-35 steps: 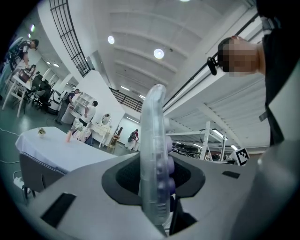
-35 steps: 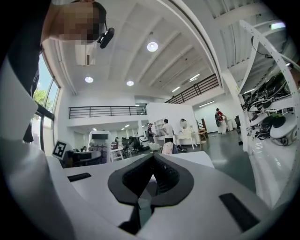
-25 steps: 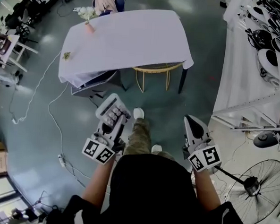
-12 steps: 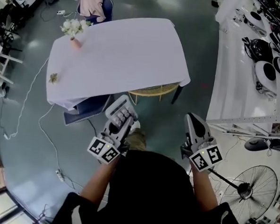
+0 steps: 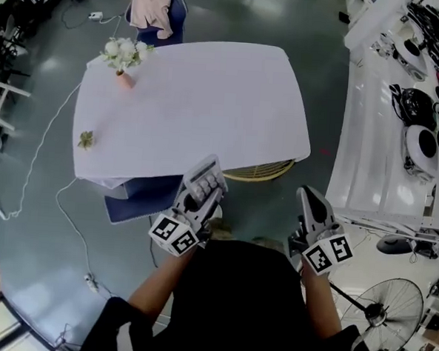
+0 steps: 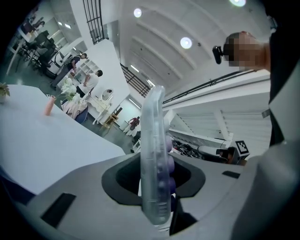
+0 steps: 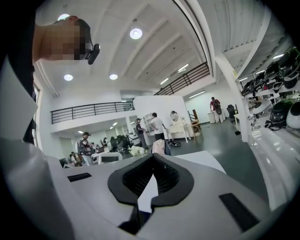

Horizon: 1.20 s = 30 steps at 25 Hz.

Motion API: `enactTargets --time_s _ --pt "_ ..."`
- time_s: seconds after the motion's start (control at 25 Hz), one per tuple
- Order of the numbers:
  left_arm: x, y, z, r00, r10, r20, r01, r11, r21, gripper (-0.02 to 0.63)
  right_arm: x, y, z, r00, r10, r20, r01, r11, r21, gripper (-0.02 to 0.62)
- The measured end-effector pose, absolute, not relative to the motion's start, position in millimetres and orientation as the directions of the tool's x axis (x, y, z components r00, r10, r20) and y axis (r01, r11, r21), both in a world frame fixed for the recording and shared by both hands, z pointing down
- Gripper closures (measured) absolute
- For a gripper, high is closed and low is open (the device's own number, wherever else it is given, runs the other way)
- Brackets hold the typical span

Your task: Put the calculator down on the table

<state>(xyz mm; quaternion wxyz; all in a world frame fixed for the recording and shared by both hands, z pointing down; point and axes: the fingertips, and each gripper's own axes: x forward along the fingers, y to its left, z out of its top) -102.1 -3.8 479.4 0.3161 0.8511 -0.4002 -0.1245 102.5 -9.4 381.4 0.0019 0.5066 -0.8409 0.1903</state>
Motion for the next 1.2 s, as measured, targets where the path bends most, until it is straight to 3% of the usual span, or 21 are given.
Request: enactTargets --time_s 0.48,0.6,0.8,1.2 --pt "-133 -107 570 0.597 -0.767 0.235 -0.622 -0.258 0.740 0.482 74 -86 401 -0.553 -0.803 0.224 -0.817 0.469 -0.335 0.597" --pt "-127 -136 607 0.582 -0.743 0.331 -0.648 -0.178 0.740 0.482 75 -114 416 -0.576 -0.785 0.226 -0.799 0.484 -0.356 0.597" --pt "-111 -181 649 0.577 -0.719 0.386 -0.632 -0.094 0.769 0.482 75 -162 436 -0.623 -0.749 0.224 -0.764 0.521 -0.381 0.597" --pt "-67 -245 744 0.568 -0.616 0.546 -0.624 0.110 0.774 0.482 104 -219 501 -0.658 -0.686 0.310 -0.722 0.459 -0.517 0.597"
